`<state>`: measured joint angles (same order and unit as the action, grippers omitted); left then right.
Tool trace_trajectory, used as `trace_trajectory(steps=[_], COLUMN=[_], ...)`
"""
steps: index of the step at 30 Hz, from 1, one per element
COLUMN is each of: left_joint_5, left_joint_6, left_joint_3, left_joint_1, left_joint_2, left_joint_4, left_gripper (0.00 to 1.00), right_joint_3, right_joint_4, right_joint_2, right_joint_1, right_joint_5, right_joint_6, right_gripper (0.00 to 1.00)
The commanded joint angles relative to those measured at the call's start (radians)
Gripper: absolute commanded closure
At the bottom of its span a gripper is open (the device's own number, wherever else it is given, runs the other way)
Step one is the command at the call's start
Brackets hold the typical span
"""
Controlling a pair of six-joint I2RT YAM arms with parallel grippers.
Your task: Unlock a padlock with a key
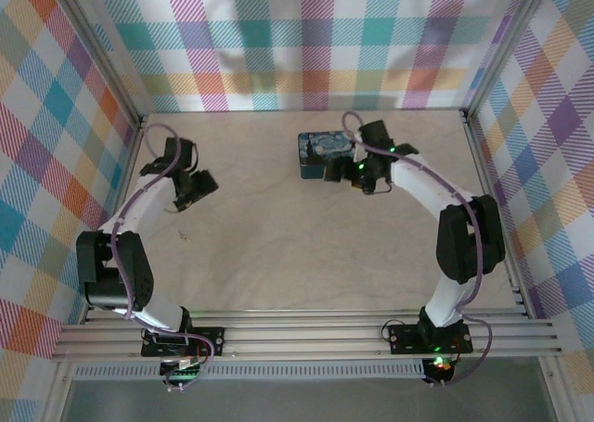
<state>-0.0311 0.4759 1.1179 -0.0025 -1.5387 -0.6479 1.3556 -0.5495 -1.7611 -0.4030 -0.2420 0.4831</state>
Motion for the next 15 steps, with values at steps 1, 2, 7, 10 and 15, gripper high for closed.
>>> trace_trajectory(steps=[1,2,7,10,15], left_joint_5=[0.023,0.031,0.043,0.051,0.043], left_joint_6=[0.002,0.003,0.03,0.041,0.049], left_joint_3=[-0.096,-0.118,-0.173,-0.174,-0.196], left_joint_1=[0.106,0.131,0.168,0.168,0.168], left_joint_2=[0.017,0.011,-0.031,-0.071,-0.108], left_joint_4=[-0.088,-0.09,-0.07,-0.056,-0.035], left_gripper=[0.33,0.37,0.55,0.59,0.63], right_joint_3=[-0.045,-0.058,-0.096,-0.111,-0.127], right_joint_4=[0.043,0.048,0.051,0.05,0.034], right_joint_2=[0.023,0.023,0.024,0.038,0.067], right_joint_1=[-0.072,-0.095,-0.15,-0.158,-0.16], right_joint_5=[0.01,0.009,0.016,0.023,0.057], right_joint_6=[0.039,0.043,0.061,0.063,0.046], right_gripper=[0.2,0.2,0.21,0.2,0.2])
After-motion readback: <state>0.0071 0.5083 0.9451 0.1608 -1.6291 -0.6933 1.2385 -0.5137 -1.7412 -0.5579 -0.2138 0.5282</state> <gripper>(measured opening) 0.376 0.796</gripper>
